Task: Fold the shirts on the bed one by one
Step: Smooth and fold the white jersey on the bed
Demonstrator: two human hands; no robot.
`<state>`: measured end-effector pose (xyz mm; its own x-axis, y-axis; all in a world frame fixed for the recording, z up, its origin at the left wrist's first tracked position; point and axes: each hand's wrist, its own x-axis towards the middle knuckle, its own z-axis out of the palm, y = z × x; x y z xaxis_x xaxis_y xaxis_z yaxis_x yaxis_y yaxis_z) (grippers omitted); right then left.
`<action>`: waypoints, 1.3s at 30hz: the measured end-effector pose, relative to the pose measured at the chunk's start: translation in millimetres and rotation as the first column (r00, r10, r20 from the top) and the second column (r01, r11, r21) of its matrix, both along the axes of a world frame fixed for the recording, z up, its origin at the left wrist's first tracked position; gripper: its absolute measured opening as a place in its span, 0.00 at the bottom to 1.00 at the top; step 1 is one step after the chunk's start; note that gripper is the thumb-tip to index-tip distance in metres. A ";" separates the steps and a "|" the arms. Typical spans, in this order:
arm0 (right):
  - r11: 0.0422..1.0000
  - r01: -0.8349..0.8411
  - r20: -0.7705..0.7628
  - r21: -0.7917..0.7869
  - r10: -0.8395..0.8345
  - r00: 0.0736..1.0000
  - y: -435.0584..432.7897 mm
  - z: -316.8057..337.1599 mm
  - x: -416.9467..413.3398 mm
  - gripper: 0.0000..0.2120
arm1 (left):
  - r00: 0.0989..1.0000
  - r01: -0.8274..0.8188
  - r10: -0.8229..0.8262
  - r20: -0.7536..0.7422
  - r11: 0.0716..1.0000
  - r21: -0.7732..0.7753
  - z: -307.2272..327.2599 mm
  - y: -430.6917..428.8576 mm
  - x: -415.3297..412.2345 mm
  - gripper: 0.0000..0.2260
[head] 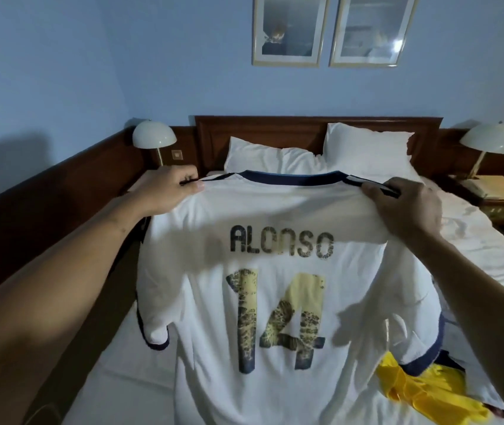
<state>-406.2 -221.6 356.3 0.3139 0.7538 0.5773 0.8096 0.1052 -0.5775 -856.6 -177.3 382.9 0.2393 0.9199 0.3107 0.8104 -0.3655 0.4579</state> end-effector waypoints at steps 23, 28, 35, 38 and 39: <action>0.795 0.035 0.107 -0.606 0.039 0.993 282.5 -344.6 -21.6 0.13 | 0.879 -0.287 0.170 -0.445 0.934 -0.210 -380.6 284.6 16.3 0.20; 0.759 0.031 0.085 -0.650 0.033 0.996 329.3 -415.4 -21.9 0.13 | 0.875 -0.317 0.170 -0.453 0.909 -0.272 -455.9 326.0 21.1 0.18; 0.722 0.035 0.060 -0.691 0.010 0.998 368.6 -493.5 -21.0 0.13 | 0.846 -0.327 0.151 -0.511 0.905 -0.273 -533.9 361.9 28.7 0.18; 0.709 0.006 0.002 -0.705 -0.006 1.000 377.1 -513.0 -18.9 0.12 | 0.781 -0.327 0.128 -0.611 0.918 -0.226 -555.3 365.2 37.8 0.18; 0.702 -0.002 -0.025 -0.713 -0.021 0.999 377.9 -517.4 -17.9 0.12 | 0.751 -0.342 0.144 -0.644 0.920 -0.193 -560.5 363.6 44.0 0.19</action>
